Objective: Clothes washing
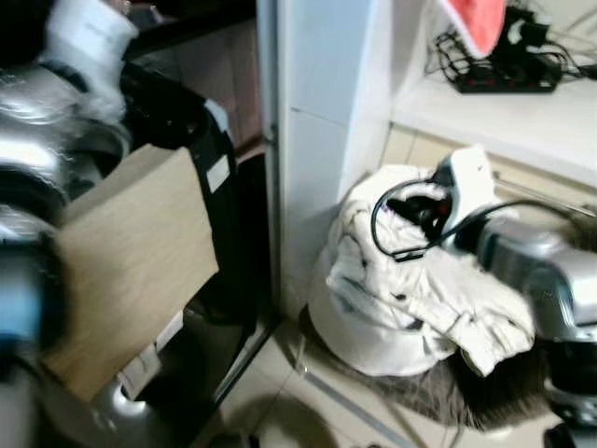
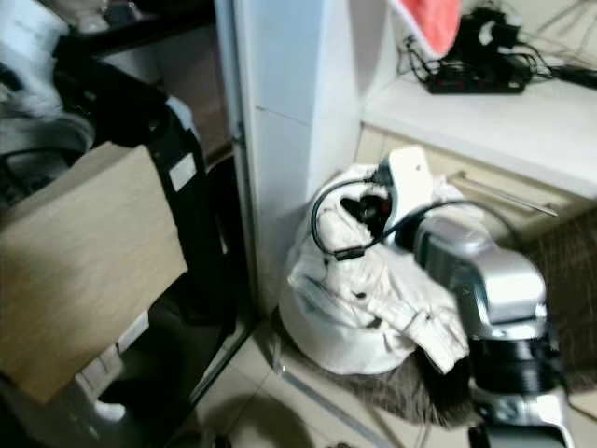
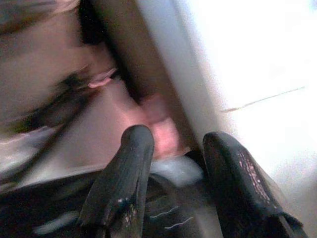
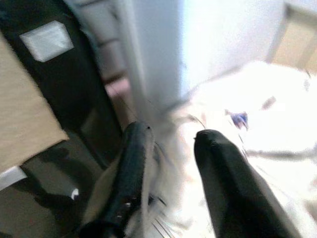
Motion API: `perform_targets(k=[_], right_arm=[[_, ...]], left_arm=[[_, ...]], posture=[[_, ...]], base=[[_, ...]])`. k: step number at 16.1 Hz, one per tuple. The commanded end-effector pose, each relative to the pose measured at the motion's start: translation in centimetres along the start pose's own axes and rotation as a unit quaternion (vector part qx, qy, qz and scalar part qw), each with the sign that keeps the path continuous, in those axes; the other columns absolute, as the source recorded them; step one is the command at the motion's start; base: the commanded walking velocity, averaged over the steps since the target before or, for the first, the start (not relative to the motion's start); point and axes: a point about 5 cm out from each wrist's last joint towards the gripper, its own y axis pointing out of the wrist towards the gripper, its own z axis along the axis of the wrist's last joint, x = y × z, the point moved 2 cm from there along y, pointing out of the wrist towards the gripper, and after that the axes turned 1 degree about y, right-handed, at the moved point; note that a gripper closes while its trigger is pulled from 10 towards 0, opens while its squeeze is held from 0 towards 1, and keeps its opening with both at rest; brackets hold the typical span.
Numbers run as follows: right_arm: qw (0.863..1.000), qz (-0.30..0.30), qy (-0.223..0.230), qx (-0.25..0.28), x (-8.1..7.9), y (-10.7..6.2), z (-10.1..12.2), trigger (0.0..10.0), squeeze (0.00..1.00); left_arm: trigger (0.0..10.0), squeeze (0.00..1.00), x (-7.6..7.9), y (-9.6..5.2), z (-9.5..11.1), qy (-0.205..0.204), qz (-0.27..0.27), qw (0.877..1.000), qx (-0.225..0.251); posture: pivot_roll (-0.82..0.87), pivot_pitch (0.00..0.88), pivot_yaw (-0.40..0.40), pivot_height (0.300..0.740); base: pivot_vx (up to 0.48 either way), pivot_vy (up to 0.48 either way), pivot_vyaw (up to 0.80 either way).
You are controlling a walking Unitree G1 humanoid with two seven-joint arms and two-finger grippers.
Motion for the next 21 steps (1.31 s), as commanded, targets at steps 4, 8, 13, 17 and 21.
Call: perform_targets(k=[4,8,13,17,21], right_arm=[[0.998,-0.035,-0.013,-0.058,2.1,2.6,-2.5,10.0,1.0],[0.99,0.006,-0.008,-0.142,2.1,4.3,-5.8,10.0,1.0],[0.986,-0.055,-0.012,-0.156,3.6,6.0,-7.8,10.0,1.0],[0.985,-0.072,-0.009,-0.156,3.3,7.0,-8.6,10.0,0.0],[0.981,-0.093,-0.024,-0.167,3.6,7.1,-9.4,10.0,0.0]], left_arm=[[10.0,0.0,10.2,2.0,-1.0,-0.096,-0.156,0.982,0.045],[10.0,0.0,16.8,0.4,-2.0,-0.156,-0.221,0.962,0.034],[10.0,0.0,20.7,-2.2,-2.3,-0.166,-0.265,0.95,-0.003],[10.0,0.0,21.4,-2.9,-2.1,-0.145,-0.273,0.951,-0.02],[10.0,0.0,21.2,-4.0,-2.2,-0.137,-0.267,0.953,-0.031]], posture=[[-0.11,0.0,0.033,0.74],[-0.11,0.0,0.026,0.74],[-0.09,0.008,0.03,0.74],[-0.06,0.047,0.039,0.74],[-0.03,0.091,0.034,0.74]], base=[[0.0,0.0,0.0],[0.0,0.0,0.0],[0.0,0.0,0.0],[0.0,0.0,0.0],[0.0,0.0,0.0]])
